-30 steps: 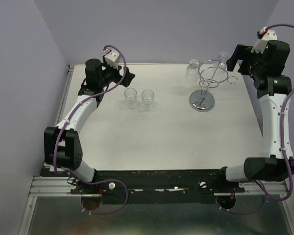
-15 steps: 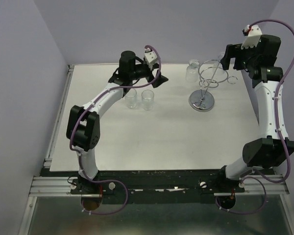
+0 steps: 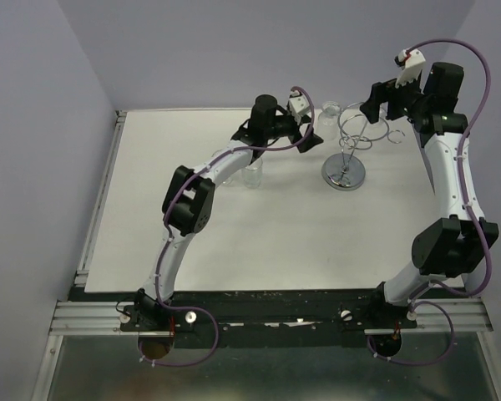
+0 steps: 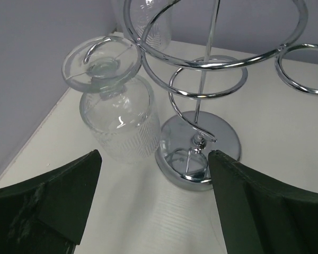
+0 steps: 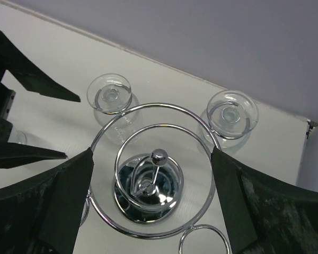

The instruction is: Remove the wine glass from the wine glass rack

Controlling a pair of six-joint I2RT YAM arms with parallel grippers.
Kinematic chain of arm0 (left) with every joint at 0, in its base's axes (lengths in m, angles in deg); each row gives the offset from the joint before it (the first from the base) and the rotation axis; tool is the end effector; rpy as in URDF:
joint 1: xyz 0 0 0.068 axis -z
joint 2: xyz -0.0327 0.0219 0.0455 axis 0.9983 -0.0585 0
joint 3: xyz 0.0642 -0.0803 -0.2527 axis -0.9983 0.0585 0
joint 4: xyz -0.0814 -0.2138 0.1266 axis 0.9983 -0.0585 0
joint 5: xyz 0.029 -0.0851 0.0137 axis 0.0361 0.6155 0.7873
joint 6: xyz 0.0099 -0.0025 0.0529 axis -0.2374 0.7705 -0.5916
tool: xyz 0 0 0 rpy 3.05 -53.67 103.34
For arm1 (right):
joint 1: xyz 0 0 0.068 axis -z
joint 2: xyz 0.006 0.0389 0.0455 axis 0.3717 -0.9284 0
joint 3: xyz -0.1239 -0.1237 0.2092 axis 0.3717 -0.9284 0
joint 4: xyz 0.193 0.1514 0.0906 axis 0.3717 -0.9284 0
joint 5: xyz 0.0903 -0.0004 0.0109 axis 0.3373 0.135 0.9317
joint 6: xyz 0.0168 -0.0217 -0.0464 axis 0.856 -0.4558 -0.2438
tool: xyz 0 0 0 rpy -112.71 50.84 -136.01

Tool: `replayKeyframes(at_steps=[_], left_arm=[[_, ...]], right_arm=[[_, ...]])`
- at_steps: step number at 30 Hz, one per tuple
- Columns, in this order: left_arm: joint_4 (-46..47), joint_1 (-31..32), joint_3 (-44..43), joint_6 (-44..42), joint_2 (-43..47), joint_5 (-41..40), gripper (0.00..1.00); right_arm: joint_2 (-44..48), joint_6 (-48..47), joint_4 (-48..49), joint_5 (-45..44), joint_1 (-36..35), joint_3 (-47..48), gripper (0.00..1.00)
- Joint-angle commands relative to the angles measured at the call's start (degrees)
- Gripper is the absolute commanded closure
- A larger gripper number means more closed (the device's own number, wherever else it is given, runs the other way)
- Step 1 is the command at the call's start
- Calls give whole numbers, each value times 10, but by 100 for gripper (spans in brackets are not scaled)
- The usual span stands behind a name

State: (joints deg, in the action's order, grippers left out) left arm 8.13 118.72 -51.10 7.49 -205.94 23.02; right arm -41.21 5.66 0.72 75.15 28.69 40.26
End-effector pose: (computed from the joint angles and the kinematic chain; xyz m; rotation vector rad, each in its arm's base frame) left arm 0.4554 -0.3121 0.2771 1.0044 1.4013 -0.9488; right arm 0.3712 -0.0283 0.4249 -0.4460 1.8553 0.2044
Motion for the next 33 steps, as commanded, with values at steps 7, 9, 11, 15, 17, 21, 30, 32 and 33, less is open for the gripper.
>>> replayKeyframes(at_steps=[7,9,11,15,17,21,30,32,33], left_arm=[[42,20,-158,22,-125,-113,1],[45,21,-172,21,-139,-119,1],[48,21,-183,19,-150,-117,1],[55,22,-197,19,-169,-96,1],[57,24,-204,18,-176,-79,1],[72,27,-215,15,-192,-68,1],[94,40,-237,13,-213,-112,1],[96,40,-233,14,-214,-128,1],[98,39,-231,15,-214,-134,1]], right_arm=[[-3,-10,27,80,2,-38,2],[-3,-8,23,85,2,-35,2],[-8,-8,21,90,2,-33,2],[-21,1,19,88,3,-21,2],[-25,5,17,89,2,-16,2],[-26,12,17,93,2,-13,2],[-11,14,16,88,2,-35,2],[-10,19,16,88,3,-37,2],[-11,21,16,88,2,-37,2]])
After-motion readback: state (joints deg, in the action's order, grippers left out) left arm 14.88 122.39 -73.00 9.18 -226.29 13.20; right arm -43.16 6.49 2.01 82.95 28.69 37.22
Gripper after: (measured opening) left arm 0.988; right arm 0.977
